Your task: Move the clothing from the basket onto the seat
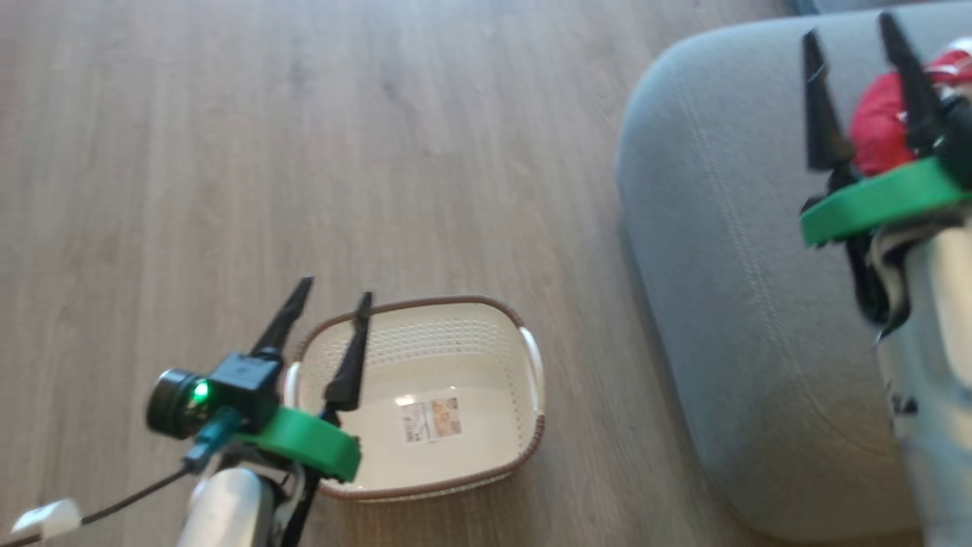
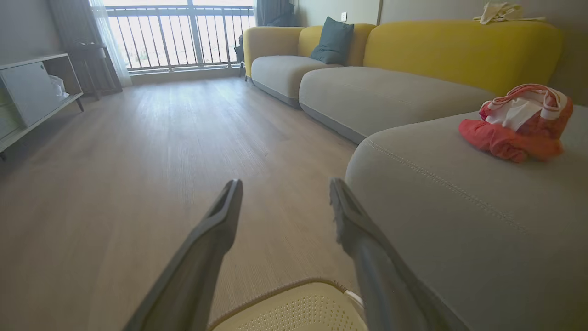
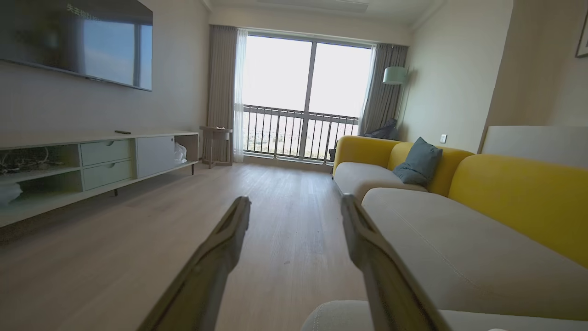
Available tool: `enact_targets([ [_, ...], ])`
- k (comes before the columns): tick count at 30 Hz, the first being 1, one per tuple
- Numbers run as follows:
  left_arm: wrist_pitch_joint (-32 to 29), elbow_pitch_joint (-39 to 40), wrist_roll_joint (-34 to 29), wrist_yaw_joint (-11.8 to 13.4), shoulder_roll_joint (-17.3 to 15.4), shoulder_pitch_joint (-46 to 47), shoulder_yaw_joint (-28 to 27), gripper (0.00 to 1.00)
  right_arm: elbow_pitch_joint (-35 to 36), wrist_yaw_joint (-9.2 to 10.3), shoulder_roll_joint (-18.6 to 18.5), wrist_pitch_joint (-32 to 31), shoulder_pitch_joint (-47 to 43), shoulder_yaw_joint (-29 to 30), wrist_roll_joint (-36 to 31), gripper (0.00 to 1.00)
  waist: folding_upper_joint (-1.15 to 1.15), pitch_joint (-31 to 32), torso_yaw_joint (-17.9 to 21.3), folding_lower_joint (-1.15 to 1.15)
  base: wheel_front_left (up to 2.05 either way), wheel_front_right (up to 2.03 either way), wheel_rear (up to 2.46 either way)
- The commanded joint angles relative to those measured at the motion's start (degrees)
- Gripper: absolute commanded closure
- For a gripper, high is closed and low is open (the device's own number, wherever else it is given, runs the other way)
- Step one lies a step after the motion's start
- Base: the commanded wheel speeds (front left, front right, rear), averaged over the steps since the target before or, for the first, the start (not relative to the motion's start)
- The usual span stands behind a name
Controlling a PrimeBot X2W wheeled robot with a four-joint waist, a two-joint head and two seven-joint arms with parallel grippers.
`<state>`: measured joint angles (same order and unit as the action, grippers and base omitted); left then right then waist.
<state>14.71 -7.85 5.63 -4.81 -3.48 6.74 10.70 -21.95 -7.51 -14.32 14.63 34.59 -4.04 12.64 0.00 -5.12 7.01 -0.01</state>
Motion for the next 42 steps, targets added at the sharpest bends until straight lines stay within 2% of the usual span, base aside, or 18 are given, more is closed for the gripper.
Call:
enact_targets([
  [1, 0.29, 2.37, 0.47, 0.49, 0.20, 0.73, -3.46, 0.00, 3.93, 0.02, 0.17, 0.37, -1.25, -1.54, -0.61, 0.00, 0.00, 1.38, -2.44, 0.01, 0.00, 0.00, 0.00],
  [7, 0.29, 2.94, 0.78, 3.30, 0.54, -0.38, -8.53, 0.00, 10.12, 0.02, 2.15, 0.37, -8.90, -2.57, -2.94, 0.00, 0.00, 2.09, -5.39, 0.01, 0.00, 0.00, 0.00],
  [12, 0.29, 2.73, 3.92, 4.50, 0.58, -1.35, -10.00, 0.00, 8.91, 0.02, 5.92, 0.37, -14.86, -1.67, -1.97, 0.00, 0.00, 2.48, -6.91, 0.01, 0.00, 0.00, 0.00],
  [19, 0.29, 0.67, 5.07, 4.70, 0.59, -3.13, -9.58, 0.00, 8.06, 0.02, 7.34, 0.37, -20.53, -0.27, -3.71, 0.00, 0.00, 2.86, -8.14, 0.01, 0.00, 0.00, 0.00],
  [22, 0.29, -0.10, 5.62, 3.84, 0.59, -3.85, -8.87, 0.00, 7.82, 0.02, 8.07, 0.37, -22.77, 0.37, -4.48, 0.00, 0.00, 3.00, -8.30, 0.01, 0.00, 0.00, 0.00],
  [31, 0.29, -1.73, 6.68, 3.85, 0.59, -5.91, -7.40, 0.00, 9.64, 0.02, 10.23, 0.37, -27.84, 2.87, -8.23, 0.00, 0.00, 3.25, -7.10, 0.01, 0.00, 0.00, 0.00],
  [42, 0.29, -2.25, 6.13, 4.45, 0.60, -5.95, -6.93, 0.00, 10.64, 0.02, 11.20, 0.37, -29.56, 2.53, -9.49, 0.00, 0.00, 3.14, -6.33, 0.01, 0.00, 0.00, 0.00],
])
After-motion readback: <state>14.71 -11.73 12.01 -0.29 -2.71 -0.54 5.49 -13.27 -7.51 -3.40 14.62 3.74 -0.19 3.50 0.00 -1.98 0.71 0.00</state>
